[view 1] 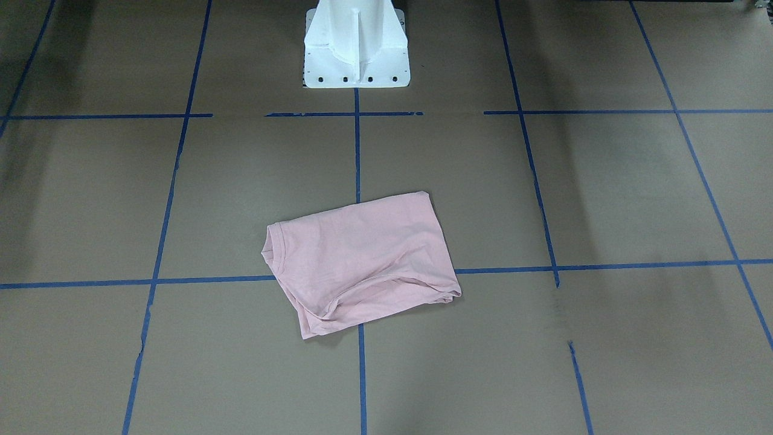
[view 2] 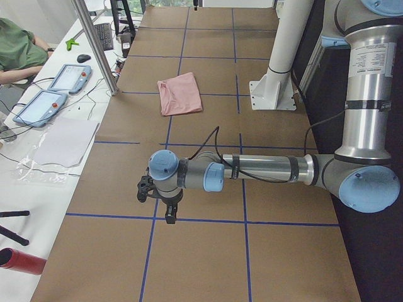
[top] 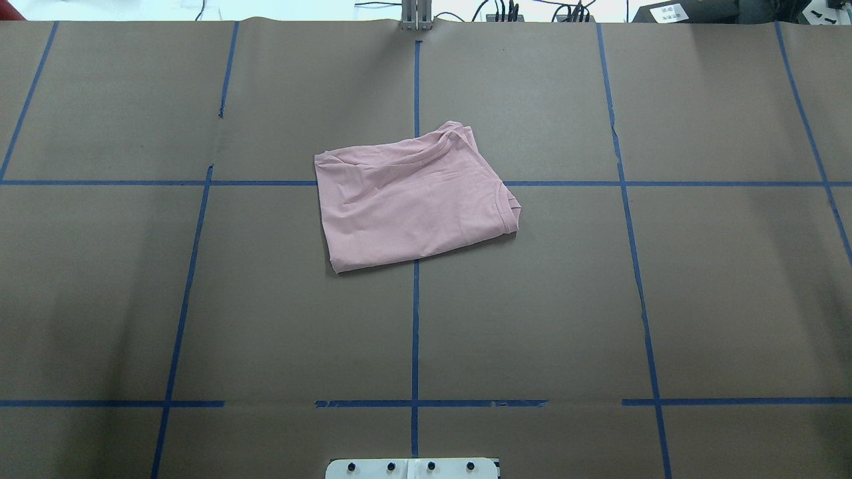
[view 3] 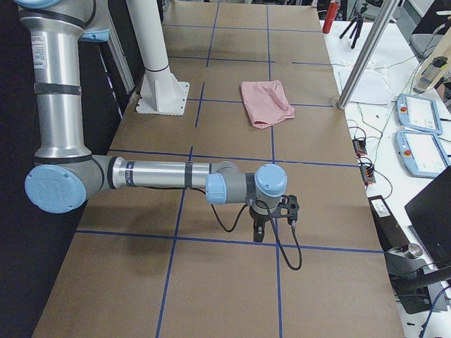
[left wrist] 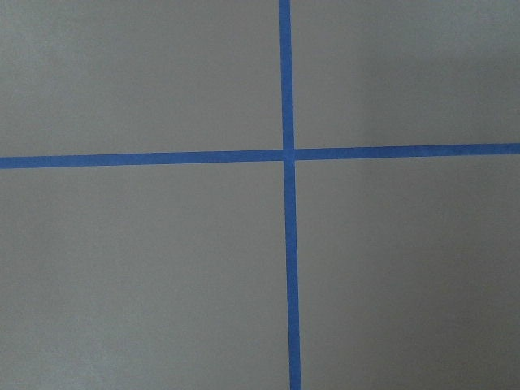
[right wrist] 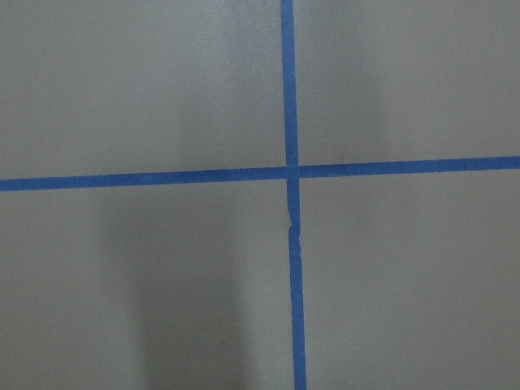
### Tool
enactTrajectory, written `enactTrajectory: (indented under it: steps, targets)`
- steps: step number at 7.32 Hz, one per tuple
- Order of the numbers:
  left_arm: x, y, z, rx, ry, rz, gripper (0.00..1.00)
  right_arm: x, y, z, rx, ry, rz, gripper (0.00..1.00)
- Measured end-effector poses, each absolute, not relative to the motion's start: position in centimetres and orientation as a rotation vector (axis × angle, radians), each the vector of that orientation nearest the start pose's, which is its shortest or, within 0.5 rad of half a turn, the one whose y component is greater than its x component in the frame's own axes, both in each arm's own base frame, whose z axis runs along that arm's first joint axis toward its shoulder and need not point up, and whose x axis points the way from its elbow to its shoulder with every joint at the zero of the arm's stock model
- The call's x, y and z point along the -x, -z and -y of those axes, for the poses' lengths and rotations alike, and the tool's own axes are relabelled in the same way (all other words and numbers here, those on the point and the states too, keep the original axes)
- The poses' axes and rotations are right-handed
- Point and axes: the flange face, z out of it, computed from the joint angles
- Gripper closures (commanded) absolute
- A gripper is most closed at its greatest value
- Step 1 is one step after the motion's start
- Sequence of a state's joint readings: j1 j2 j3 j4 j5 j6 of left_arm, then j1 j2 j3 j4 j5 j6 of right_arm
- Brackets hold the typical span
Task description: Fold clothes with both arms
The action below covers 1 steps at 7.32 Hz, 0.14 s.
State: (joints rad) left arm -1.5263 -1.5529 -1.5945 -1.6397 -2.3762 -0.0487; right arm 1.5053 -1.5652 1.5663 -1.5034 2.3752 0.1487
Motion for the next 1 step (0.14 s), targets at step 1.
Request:
enactTrajectory:
  steps: [1]
  targets:
    - [3.97,-64.65,49.15,-0.033,-0.027,-0.807,0.0,-2.9,-64.92,50.17,0.021,-0.052,0.806,0.0]
